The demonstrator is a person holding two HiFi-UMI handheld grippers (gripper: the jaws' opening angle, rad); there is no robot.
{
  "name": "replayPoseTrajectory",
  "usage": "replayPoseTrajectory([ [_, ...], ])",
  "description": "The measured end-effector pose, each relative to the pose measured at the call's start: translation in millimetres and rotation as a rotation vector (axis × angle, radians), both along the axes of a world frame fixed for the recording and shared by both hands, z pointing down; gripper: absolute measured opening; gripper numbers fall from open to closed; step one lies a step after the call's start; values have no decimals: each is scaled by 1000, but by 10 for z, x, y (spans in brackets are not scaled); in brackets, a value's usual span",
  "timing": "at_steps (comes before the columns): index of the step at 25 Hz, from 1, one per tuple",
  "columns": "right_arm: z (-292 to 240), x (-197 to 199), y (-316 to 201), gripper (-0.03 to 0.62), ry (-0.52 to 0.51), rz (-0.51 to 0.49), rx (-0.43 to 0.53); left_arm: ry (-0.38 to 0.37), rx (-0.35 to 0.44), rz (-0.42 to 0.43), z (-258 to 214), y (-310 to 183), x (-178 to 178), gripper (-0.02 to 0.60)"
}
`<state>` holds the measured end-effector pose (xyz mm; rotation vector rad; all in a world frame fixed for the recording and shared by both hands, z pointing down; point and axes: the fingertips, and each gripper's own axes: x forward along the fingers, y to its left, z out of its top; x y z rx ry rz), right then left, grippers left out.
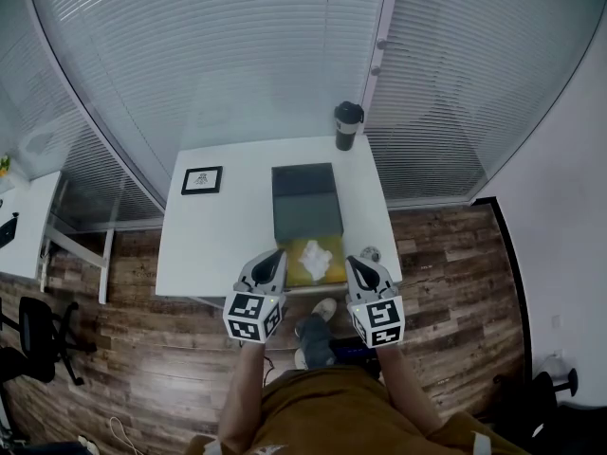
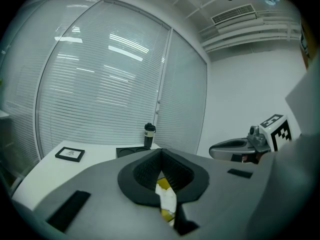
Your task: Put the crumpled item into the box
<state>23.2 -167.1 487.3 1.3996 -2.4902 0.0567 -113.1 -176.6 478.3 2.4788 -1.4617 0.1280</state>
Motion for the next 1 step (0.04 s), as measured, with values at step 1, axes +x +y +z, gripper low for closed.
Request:
replayPoseTrajectory([
  [1, 0, -3, 4, 12, 0, 0, 0, 0, -1, 0, -3, 4, -6, 24],
])
